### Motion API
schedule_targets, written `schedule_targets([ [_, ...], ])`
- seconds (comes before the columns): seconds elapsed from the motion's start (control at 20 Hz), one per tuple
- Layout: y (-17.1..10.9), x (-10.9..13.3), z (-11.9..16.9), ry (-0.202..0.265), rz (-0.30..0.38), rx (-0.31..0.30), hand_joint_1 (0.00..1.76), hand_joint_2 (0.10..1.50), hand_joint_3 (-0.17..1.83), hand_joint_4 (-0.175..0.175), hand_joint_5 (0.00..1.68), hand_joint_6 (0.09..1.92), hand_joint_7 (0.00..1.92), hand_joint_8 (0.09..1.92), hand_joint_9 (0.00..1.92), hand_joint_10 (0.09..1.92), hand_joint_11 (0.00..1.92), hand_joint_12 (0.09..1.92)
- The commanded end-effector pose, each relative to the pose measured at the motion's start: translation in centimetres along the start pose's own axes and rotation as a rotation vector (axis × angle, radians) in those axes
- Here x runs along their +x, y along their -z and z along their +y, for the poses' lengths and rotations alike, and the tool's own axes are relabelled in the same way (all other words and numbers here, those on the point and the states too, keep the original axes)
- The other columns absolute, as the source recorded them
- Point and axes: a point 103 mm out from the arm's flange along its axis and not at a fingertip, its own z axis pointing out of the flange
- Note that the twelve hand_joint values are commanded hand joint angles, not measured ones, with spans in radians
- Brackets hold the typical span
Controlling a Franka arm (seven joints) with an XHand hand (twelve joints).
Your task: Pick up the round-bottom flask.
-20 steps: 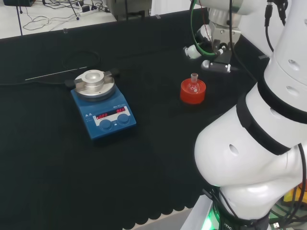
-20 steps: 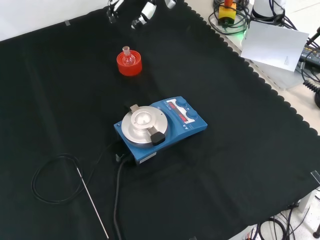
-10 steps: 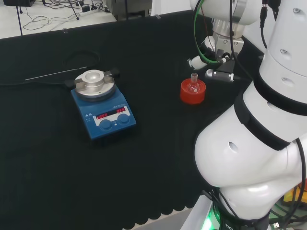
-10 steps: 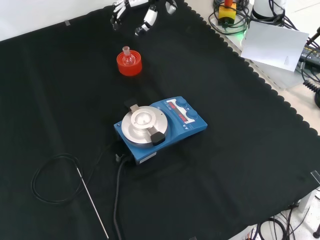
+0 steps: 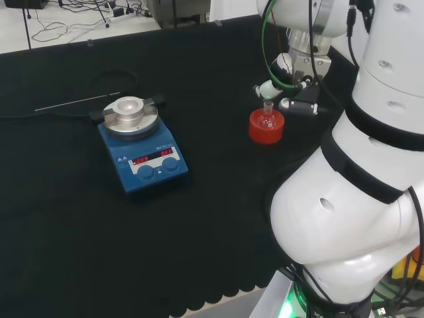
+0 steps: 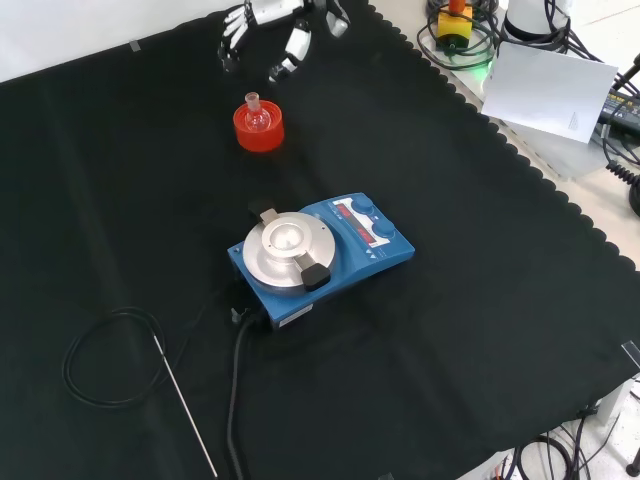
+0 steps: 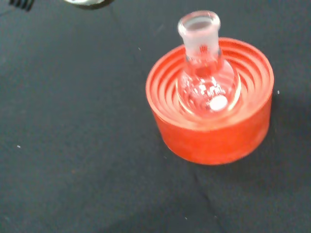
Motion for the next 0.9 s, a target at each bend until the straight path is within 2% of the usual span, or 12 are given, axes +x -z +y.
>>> schedule_targets([
  [0.05, -3.06, -4.52, 2.05, -0.079, 0.069, 0.044, 0.78, 0.75, 0.56, -0.046, 0.53, 0.24, 0.28, 0.72, 0.44, 0.71, 0.14, 1.40],
  [0.65, -3.74, -5.23, 2.54, -0.079, 0.098, 0.054, 0.77, 0.73, 0.57, -0.041, 0.49, 0.23, 0.27, 0.71, 0.43, 0.71, 0.14, 1.41],
  [0.9, -3.47, -4.97, 2.27, -0.055, 0.090, 0.036, 0.77, 0.73, 0.57, -0.040, 0.48, 0.22, 0.27, 0.71, 0.43, 0.71, 0.13, 1.41],
])
